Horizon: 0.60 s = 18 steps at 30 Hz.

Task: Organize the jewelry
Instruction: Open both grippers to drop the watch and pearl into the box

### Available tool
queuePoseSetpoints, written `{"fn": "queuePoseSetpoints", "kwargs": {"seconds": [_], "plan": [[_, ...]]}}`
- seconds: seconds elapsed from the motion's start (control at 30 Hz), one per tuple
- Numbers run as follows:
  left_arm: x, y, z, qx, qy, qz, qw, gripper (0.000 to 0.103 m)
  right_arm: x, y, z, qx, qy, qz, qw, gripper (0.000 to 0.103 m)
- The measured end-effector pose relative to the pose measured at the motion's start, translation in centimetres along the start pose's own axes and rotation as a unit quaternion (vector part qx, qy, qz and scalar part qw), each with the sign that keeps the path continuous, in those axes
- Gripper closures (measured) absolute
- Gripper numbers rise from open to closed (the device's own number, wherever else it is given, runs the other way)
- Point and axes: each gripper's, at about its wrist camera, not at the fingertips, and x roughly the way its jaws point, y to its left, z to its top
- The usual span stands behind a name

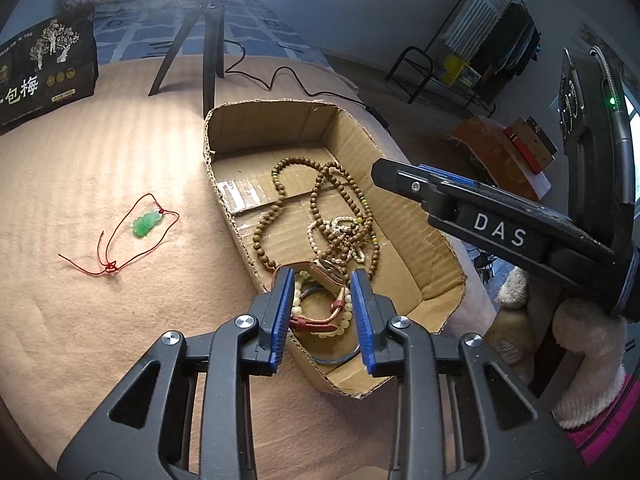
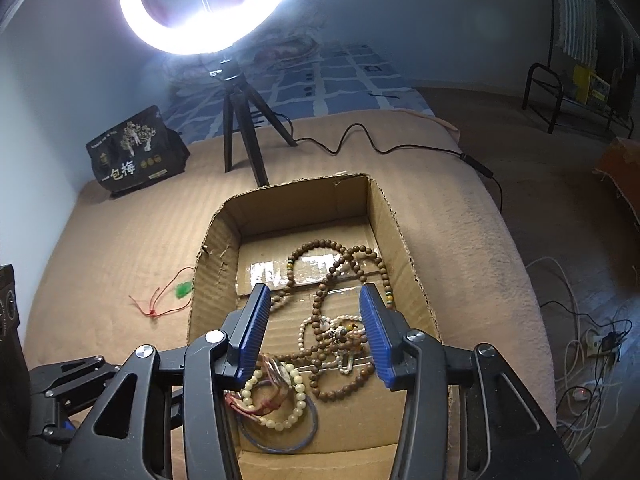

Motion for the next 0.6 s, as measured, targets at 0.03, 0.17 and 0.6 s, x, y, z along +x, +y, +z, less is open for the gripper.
{"fn": "queuePoseSetpoints", "kwargs": {"seconds": [0.03, 0.17, 0.6], "plan": [[-0.1, 0.0, 0.0, 0.002, -0.001, 0.001, 1.0, 0.075, -0.1, 0.0, 0.0, -0.001, 0.0, 0.0, 1.0, 0.058], [-0.6, -0.1, -0.1, 0.008, -0.005, 0.005, 0.9999, 0.075, -0.6, 0.4, 0.0, -0.005, -0.005, 0.0, 1.0, 0.058], [-4.4, 1.8, -1.0, 0.039, -0.027, 0.046, 0.9978, 0.075, -2.4, 2.9, -0.4, -0.032, -0.017, 0.018, 0.999, 0.046]]}}
